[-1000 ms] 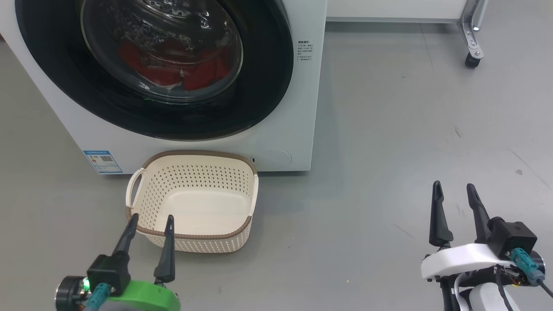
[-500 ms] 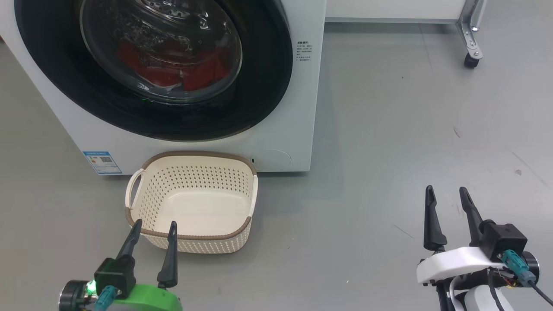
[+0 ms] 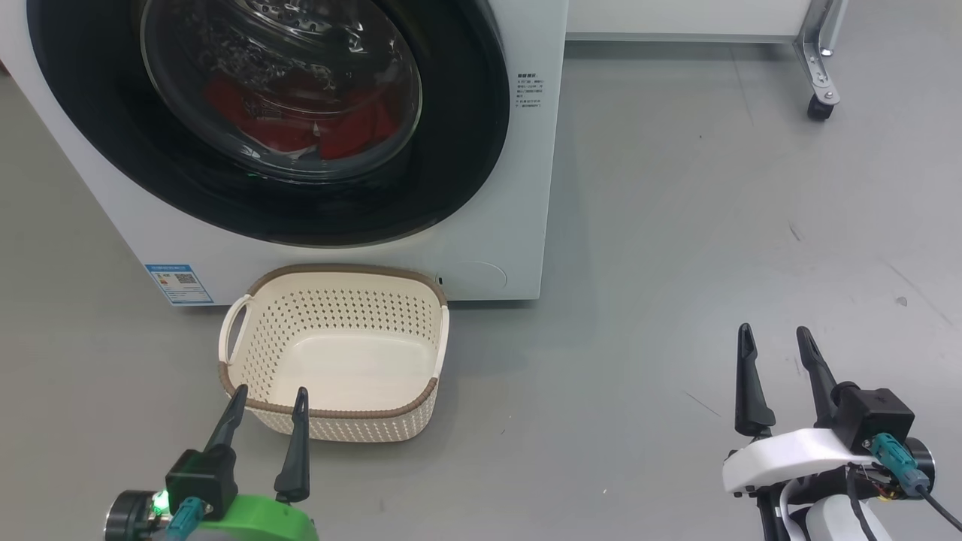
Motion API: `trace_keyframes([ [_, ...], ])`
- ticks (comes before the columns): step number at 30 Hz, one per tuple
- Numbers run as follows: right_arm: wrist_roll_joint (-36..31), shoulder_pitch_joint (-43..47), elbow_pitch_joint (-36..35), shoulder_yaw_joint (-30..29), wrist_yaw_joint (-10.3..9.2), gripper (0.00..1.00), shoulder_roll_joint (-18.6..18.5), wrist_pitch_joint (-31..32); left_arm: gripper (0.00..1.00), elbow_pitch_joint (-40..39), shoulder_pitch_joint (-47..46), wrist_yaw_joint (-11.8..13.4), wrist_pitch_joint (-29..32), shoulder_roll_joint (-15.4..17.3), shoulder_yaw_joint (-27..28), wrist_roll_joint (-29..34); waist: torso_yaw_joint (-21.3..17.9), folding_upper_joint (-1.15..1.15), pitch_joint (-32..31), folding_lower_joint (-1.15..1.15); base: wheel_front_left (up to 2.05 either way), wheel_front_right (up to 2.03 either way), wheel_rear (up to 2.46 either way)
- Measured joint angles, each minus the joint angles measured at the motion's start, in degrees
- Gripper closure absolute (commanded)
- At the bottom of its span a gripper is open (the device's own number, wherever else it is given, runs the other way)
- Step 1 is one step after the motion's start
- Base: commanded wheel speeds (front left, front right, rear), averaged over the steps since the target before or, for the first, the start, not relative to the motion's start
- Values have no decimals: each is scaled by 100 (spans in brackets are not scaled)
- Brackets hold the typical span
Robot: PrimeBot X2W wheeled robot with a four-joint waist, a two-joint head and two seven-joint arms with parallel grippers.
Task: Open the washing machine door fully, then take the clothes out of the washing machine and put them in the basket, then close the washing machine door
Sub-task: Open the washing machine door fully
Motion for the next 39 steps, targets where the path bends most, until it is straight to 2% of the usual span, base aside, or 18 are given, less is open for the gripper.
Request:
trace_keyframes([
  [30,59,-86,125,35,1,0,35,-1,0,74,-31,-25,0,-70,69,12,18,0,-17,0,0,0,0],
  [39,59,-162,48,37,3,0,36,-42,0,46,-117,-47,0,-74,56,29,49,0,144,0,0,0,0],
])
